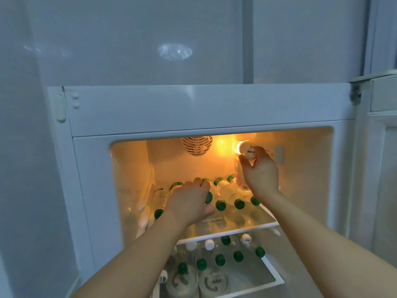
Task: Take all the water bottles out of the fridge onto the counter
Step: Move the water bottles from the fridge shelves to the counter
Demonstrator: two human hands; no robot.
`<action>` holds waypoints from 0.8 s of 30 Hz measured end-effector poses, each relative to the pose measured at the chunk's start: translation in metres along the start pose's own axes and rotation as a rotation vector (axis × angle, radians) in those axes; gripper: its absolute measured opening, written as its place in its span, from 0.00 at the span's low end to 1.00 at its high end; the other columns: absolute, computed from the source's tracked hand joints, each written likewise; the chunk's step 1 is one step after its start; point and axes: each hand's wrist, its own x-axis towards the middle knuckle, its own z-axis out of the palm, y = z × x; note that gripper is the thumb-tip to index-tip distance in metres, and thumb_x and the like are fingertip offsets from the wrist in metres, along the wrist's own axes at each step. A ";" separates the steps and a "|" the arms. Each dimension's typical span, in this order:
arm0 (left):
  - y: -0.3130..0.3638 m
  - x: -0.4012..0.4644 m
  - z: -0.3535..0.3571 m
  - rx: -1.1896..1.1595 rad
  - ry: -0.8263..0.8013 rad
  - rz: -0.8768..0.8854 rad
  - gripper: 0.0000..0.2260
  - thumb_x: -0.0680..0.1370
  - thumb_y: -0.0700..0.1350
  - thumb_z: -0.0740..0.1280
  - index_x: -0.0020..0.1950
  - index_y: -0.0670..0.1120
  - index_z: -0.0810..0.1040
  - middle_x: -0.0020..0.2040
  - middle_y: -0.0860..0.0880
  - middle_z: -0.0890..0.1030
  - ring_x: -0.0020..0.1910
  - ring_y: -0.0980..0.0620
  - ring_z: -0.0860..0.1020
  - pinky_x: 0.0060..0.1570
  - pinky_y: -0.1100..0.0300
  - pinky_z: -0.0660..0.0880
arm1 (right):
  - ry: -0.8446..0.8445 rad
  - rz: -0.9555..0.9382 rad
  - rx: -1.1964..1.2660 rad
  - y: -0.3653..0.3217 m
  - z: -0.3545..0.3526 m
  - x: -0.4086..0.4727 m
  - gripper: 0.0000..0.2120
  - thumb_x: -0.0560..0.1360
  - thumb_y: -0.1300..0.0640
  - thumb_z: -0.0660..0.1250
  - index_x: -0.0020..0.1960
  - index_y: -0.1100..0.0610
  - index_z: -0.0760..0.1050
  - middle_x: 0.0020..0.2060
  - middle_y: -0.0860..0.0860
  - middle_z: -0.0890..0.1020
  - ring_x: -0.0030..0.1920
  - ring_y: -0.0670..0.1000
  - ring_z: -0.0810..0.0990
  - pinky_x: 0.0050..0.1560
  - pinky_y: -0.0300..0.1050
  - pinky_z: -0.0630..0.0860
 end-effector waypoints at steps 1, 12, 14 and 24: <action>0.001 0.000 -0.005 -0.014 0.023 -0.013 0.19 0.76 0.58 0.62 0.61 0.47 0.71 0.54 0.48 0.76 0.47 0.48 0.76 0.37 0.57 0.69 | 0.000 -0.004 -0.016 -0.003 -0.005 0.000 0.17 0.78 0.49 0.64 0.64 0.55 0.74 0.57 0.53 0.82 0.55 0.57 0.80 0.50 0.44 0.73; 0.002 0.027 -0.039 -0.493 0.258 -0.340 0.17 0.77 0.59 0.62 0.59 0.49 0.70 0.52 0.52 0.79 0.45 0.51 0.78 0.46 0.58 0.77 | -0.043 0.019 0.035 0.011 -0.028 -0.008 0.17 0.76 0.45 0.66 0.59 0.54 0.77 0.53 0.50 0.80 0.54 0.54 0.76 0.53 0.52 0.76; 0.000 0.030 -0.035 -0.586 0.277 -0.395 0.17 0.77 0.58 0.63 0.60 0.50 0.69 0.53 0.53 0.79 0.45 0.51 0.79 0.47 0.57 0.79 | -0.027 0.031 0.051 0.010 -0.024 -0.008 0.17 0.76 0.46 0.66 0.61 0.54 0.75 0.57 0.51 0.76 0.59 0.54 0.70 0.56 0.47 0.69; -0.019 0.045 -0.009 -1.064 0.242 -0.775 0.20 0.74 0.54 0.68 0.64 0.48 0.72 0.59 0.50 0.77 0.55 0.48 0.76 0.54 0.54 0.74 | -0.152 0.192 0.187 0.004 0.004 0.007 0.09 0.77 0.51 0.64 0.56 0.52 0.73 0.47 0.49 0.78 0.45 0.52 0.77 0.44 0.43 0.68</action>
